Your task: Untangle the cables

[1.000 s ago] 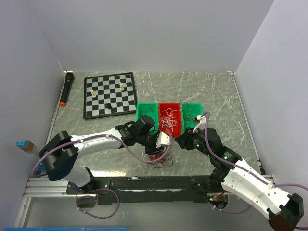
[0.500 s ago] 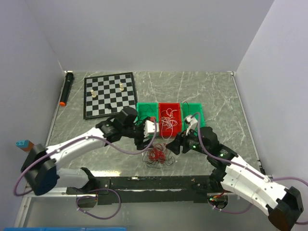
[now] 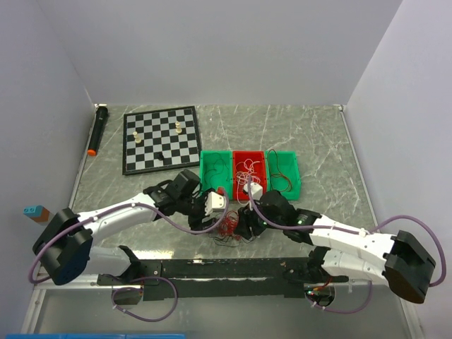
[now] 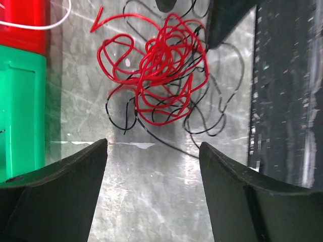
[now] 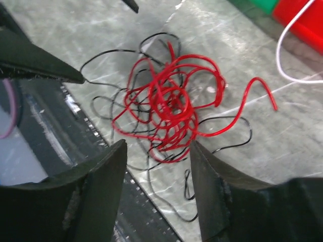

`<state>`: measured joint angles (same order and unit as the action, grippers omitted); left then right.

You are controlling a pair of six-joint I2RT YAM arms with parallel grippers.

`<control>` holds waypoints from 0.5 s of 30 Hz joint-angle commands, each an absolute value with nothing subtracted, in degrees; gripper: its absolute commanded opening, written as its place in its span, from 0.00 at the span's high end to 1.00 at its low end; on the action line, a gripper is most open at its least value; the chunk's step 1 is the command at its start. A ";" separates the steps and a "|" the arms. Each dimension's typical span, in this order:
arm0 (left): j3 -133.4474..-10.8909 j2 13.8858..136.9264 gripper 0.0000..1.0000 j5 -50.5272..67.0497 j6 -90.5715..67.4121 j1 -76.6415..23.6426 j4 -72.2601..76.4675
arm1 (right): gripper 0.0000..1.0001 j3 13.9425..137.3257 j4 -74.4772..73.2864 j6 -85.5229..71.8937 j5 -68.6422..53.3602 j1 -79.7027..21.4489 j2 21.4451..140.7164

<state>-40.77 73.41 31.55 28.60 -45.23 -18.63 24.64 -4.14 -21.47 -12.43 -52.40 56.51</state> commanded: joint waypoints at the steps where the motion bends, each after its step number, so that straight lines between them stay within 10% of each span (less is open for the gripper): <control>1: -40.52 74.62 0.23 31.72 31.99 -45.00 -13.72 | 0.48 28.82 1.13 -20.66 -9.76 -52.91 59.23; 12: -39.20 74.36 0.76 33.31 32.08 -45.18 -12.48 | 1.00 28.30 2.29 -21.27 -11.60 -53.00 56.70; 15: -38.59 73.22 0.91 32.78 32.69 -45.09 -13.44 | 1.00 28.12 1.06 -21.36 -10.99 -52.91 53.01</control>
<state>-39.48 74.85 31.64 31.07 -45.19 -14.00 26.37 -0.25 -21.50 -11.44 -52.58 57.80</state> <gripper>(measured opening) 0.159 0.009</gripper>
